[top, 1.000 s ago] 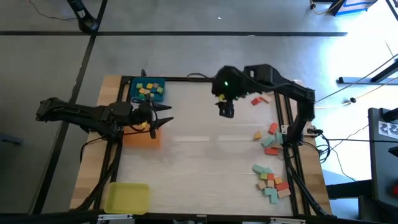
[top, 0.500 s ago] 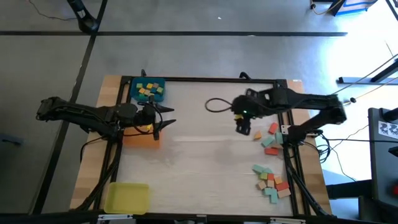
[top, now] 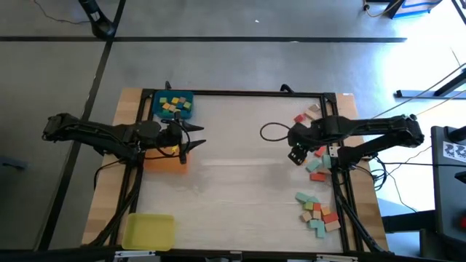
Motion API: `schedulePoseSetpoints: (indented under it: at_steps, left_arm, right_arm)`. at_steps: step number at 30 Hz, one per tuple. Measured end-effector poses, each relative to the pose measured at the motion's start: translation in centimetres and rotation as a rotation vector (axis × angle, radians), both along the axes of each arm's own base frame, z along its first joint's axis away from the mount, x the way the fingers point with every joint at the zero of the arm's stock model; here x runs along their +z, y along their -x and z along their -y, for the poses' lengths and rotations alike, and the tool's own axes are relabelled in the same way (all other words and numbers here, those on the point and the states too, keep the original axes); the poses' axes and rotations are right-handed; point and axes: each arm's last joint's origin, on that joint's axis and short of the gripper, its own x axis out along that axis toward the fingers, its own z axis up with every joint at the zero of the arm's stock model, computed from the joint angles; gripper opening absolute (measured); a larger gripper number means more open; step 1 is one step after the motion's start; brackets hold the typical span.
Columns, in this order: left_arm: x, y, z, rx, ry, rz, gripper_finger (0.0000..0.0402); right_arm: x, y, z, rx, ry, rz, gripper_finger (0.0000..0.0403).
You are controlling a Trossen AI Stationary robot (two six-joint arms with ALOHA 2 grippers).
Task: Sort blocks by size
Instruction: Put the light green cube block into the blue bin
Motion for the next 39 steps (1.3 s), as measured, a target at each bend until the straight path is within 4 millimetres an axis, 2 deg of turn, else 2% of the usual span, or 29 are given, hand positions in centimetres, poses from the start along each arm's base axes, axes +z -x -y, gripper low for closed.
schedulePoseSetpoints:
  at_steps: [8,13,18,26,34,39]
  left_arm:
    - [0.0,0.0,0.0,0.0,0.0,0.0,0.0205]
    - [0.0,0.0,0.0,0.001,0.004,0.0,0.0205]
    - [-0.1,0.0,0.0,0.003,0.02,-0.003,0.0205]
    - [0.0,0.0,0.0,0.004,0.022,0.004,0.0205]
    - [-0.1,0.0,0.0,0.011,0.069,0.012,0.0205]
    - [0.0,0.0,0.0,0.014,0.09,0.021,0.0205]
  right_arm:
    - [-4.5,1.3,-0.9,-0.196,-0.243,-0.165,0.0269]
    - [-5.9,1.4,-2.8,-0.191,-0.332,-0.168,0.0269]
    - [-6.3,1.7,-4.9,-0.162,-0.336,-0.162,0.0269]
    - [-6.1,2.2,-10.2,-0.114,-0.424,-0.076,0.0269]
    - [-5.8,4.6,-15.1,-0.224,-0.479,-0.014,0.0269]
    - [-6.1,5.3,-17.3,-0.195,-0.469,0.104,0.0269]
